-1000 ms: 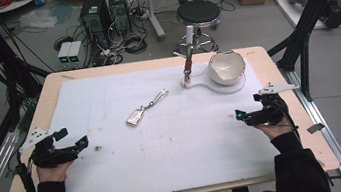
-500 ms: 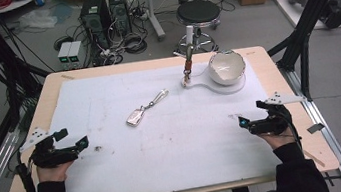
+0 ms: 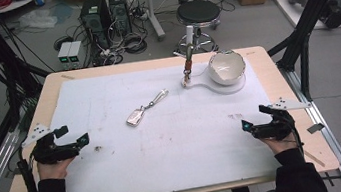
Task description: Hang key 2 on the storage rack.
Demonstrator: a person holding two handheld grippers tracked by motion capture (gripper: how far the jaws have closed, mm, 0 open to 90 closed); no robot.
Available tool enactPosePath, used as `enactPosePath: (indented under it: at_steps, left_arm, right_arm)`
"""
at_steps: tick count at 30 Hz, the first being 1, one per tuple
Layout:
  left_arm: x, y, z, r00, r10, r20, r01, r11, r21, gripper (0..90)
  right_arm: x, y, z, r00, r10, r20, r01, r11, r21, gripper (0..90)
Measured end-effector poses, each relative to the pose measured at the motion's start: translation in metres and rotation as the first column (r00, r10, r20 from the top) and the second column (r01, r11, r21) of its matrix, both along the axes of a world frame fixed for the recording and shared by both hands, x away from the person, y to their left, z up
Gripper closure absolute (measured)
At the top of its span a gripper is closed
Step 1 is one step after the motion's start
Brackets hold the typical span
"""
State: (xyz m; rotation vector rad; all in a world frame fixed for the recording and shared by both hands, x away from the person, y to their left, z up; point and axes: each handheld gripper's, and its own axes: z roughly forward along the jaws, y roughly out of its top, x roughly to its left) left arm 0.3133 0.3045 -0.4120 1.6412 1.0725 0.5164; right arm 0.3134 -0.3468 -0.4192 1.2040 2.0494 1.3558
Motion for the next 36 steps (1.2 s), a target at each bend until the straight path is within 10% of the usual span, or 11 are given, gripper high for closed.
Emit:
enactPosePath:
  at_steps: [36]
  left_arm:
    - [0.072,-0.057,0.052,0.9825,-0.131,-0.132,0.151,0.9772,0.150,2.9]
  right_arm:
    - [-0.002,0.003,-0.006,0.9996,-0.016,-0.023,0.015,0.998,-0.058,0.6]
